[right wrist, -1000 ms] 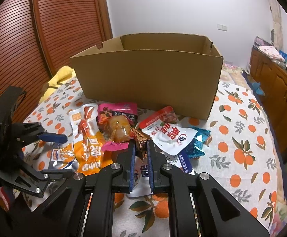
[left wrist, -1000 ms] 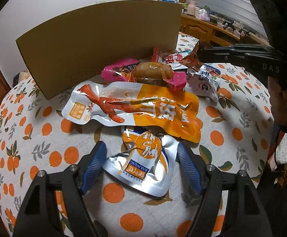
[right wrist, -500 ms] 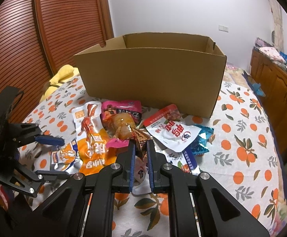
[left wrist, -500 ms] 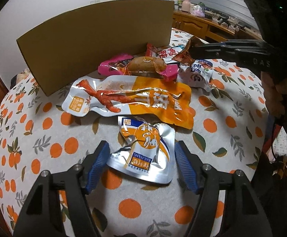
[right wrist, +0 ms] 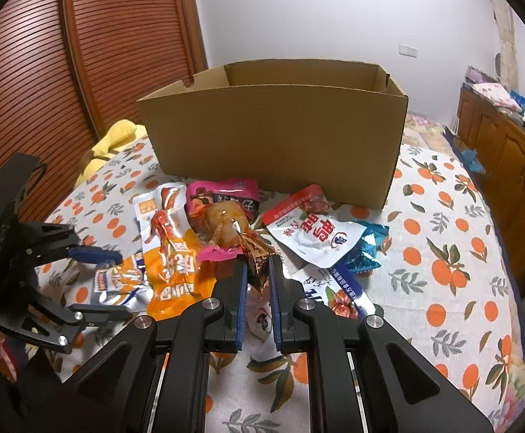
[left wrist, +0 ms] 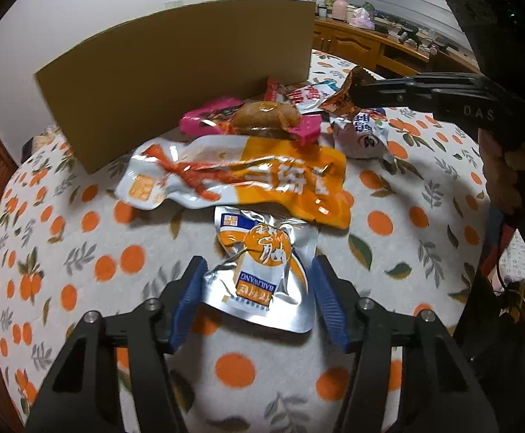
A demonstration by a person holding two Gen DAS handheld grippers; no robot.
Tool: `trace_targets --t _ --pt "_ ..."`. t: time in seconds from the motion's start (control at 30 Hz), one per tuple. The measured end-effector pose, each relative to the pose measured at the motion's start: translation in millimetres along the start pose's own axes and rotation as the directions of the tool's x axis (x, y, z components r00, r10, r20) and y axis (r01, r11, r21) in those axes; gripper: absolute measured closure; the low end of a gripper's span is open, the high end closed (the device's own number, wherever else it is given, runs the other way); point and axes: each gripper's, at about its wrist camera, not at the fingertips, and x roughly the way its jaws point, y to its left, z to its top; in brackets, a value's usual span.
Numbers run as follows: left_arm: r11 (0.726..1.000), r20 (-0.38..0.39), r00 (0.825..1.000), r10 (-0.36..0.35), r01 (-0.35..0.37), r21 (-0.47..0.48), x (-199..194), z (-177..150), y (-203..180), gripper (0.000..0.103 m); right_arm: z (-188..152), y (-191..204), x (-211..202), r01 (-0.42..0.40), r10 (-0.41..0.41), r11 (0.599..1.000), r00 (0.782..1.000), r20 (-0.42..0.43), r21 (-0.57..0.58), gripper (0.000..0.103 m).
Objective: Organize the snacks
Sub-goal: 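Grasp the silver-orange pouch with the left tool while the right tool grasps a brown wrapper, then lift both held snacks and carry them over the cardboard box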
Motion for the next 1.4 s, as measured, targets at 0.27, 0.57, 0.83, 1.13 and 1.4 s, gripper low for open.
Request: trace_targets --t 0.27,0.57,0.83,1.13,1.4 --pt "0.998 0.025 1.000 0.018 -0.017 -0.064 -17 -24 12 0.053 0 2 1 -0.003 0.003 1.000 1.000 -0.003 -0.004 0.094" --pt "0.992 0.069 0.997 0.030 -0.021 -0.121 -32 -33 19 0.054 1 4 0 -0.003 0.003 1.000 1.000 -0.002 -0.010 0.094" --pt "0.992 0.114 0.993 0.025 -0.010 -0.129 -49 -26 18 0.054 9 6 -6 -0.003 0.003 1.000 1.000 0.017 -0.013 0.094" --pt "0.991 0.164 0.986 0.040 -0.019 -0.131 -62 -8 20 0.053 16 3 -16 -0.001 0.001 1.000 0.999 0.043 -0.015 0.094" --pt "0.991 0.200 0.978 0.056 -0.029 -0.132 -67 8 23 0.053 19 5 -22 -0.004 0.005 1.000 0.998 0.058 -0.027 0.094"
